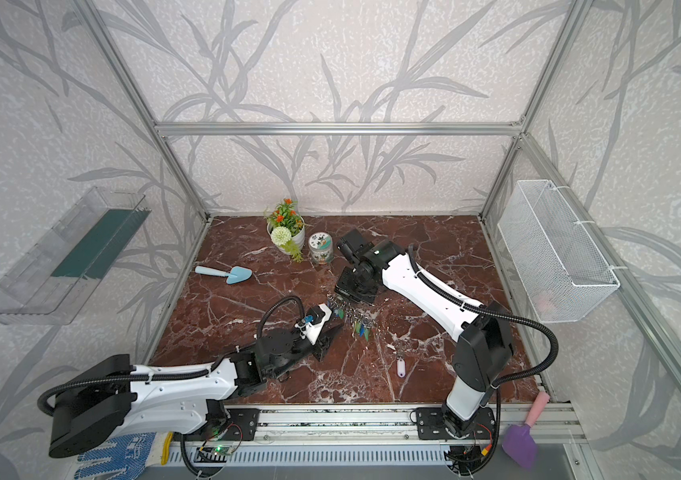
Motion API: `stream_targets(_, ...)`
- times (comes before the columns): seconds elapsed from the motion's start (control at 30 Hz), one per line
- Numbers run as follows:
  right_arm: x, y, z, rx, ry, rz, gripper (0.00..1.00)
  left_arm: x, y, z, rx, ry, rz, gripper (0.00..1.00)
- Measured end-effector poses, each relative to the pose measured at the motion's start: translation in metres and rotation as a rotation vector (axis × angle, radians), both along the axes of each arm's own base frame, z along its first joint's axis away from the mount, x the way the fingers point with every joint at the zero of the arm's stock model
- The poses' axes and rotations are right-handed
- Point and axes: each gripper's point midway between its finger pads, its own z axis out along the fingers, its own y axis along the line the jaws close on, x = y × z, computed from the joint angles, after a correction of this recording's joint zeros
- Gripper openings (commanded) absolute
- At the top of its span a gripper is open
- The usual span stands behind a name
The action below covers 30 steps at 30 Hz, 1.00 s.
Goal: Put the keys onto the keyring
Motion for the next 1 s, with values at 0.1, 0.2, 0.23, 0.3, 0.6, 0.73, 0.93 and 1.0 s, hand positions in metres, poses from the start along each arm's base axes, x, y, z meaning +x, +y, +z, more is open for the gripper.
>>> stream_targets(0.1,-0.005,0.0,-0.007,0.001,0.028,-0.005,0.0,0.004,-0.002,-0.004,-0.013,-0.019,0.021,0.34)
stream_targets(0.2,-0.007,-0.001,-0.012,0.003,0.048,-0.012,0.0,0.007,-0.001,-0.008,-0.03,-0.032,0.041,0.32)
stream_targets(0.23,-0.008,0.0,-0.013,0.007,0.052,-0.013,0.0,0.008,0.001,-0.01,-0.037,-0.038,0.049,0.32)
stream_targets(0.3,-0.009,0.0,-0.017,0.01,0.06,-0.016,0.0,0.008,0.003,-0.016,-0.043,-0.044,0.055,0.32)
stream_targets(0.6,-0.01,0.003,-0.024,0.028,0.075,-0.02,0.0,0.01,-0.003,-0.032,-0.044,-0.069,0.067,0.32)
stream_targets(0.73,-0.011,0.003,-0.024,0.039,0.076,-0.022,0.0,0.014,-0.002,-0.035,-0.055,-0.083,0.101,0.31)
stream_targets(0.93,-0.014,0.004,-0.026,0.05,0.087,-0.021,0.0,0.016,-0.002,-0.037,-0.052,-0.097,0.128,0.27)
stream_targets(1.0,-0.014,0.005,-0.026,0.055,0.086,-0.02,0.0,0.017,-0.002,-0.037,-0.051,-0.101,0.141,0.26)
